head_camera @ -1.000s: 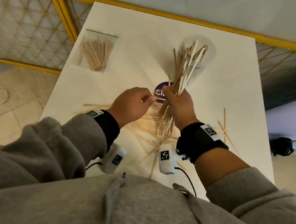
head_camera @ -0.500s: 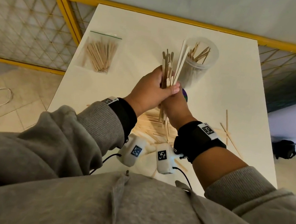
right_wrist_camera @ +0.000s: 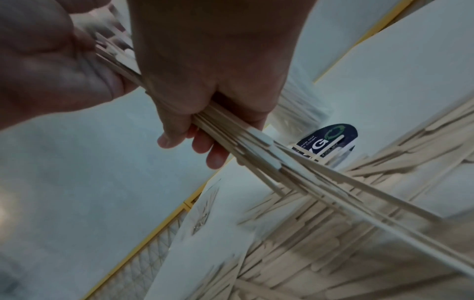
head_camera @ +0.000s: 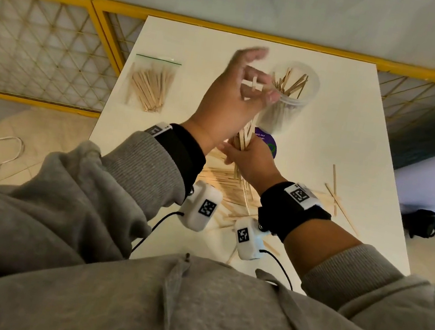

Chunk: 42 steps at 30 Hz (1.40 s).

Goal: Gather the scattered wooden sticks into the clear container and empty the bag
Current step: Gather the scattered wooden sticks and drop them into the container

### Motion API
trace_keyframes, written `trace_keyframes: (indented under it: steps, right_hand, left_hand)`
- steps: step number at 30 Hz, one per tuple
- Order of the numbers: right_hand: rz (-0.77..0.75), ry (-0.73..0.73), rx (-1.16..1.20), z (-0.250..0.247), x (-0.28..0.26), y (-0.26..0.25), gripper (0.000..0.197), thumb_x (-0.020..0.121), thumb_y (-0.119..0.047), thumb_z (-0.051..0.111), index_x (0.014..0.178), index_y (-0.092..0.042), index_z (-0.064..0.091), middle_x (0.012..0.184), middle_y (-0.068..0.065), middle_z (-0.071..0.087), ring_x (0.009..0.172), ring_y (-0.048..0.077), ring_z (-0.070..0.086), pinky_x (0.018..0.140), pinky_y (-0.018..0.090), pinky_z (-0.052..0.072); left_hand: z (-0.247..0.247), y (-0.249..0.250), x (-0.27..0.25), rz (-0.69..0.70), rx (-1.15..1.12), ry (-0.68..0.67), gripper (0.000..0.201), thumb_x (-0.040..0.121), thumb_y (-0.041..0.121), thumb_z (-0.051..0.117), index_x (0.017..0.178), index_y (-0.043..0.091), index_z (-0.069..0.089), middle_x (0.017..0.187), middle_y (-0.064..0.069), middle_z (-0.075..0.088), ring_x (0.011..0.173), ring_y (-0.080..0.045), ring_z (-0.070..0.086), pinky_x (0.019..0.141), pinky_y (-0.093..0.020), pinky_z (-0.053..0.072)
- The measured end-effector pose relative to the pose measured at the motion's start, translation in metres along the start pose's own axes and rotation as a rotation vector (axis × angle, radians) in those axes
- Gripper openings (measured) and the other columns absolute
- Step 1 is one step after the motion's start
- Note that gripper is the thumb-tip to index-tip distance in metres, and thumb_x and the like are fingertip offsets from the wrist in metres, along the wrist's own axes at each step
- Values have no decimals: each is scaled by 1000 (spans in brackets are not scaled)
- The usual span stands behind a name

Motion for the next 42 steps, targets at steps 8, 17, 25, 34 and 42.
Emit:
trace_keyframes:
  steps: [8, 17, 25, 34, 42]
  right_hand:
    - [-50, -1, 36, -4, -6, -14, 16, 86, -16, 68, 81, -10, 54, 65, 0, 56, 57, 7, 54, 54, 9, 45]
    - [-87, 33, -33, -11, -1, -28, 8, 86, 0, 54, 83, -8, 54, 61, -2, 54, 48, -2, 52, 49, 13, 41]
    - [-205, 203, 446, -67, 4, -64, 15, 84, -22, 65, 75, -16, 54, 56, -1, 53, 56, 19, 53, 62, 33, 48]
    - [-170, 73, 616, -54, -2, -52, 13, 79, -11, 69, 80, -12, 56, 69, 6, 54, 64, 23, 57, 66, 35, 52]
    - [-374, 250, 603, -100, 8, -103, 14, 85, -5, 63, 79, -8, 51, 66, 7, 49, 60, 23, 51, 65, 36, 52]
  left_hand:
    - [3, 0, -1, -55, 293, -37, 32, 97, 25, 39, 83, 17, 67, 95, -1, 71, 90, -14, 64, 84, -26, 47]
    - [11, 2, -6, 152, 406, -91, 44, 98, 29, 42, 138, 10, 45, 144, -6, 45, 134, -18, 41, 112, -27, 30]
    - [23, -62, -41, -308, 160, -364, 106, 74, 37, 78, 150, 24, 5, 148, 2, 35, 124, 0, 35, 98, -19, 29]
    - [49, -64, -40, -337, -30, -413, 7, 98, 12, 45, 104, 8, 45, 81, 5, 49, 67, 4, 57, 62, -8, 48]
    - [36, -133, -54, -878, -818, -53, 66, 91, 62, 35, 127, 10, 51, 132, -9, 55, 128, -22, 46, 108, -34, 30]
Point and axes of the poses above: each hand's wrist, its own x-axis towards the middle knuckle, its own z-axis out of the palm, y = z × x, the point moved 6 cm from there along x, towards the middle knuckle
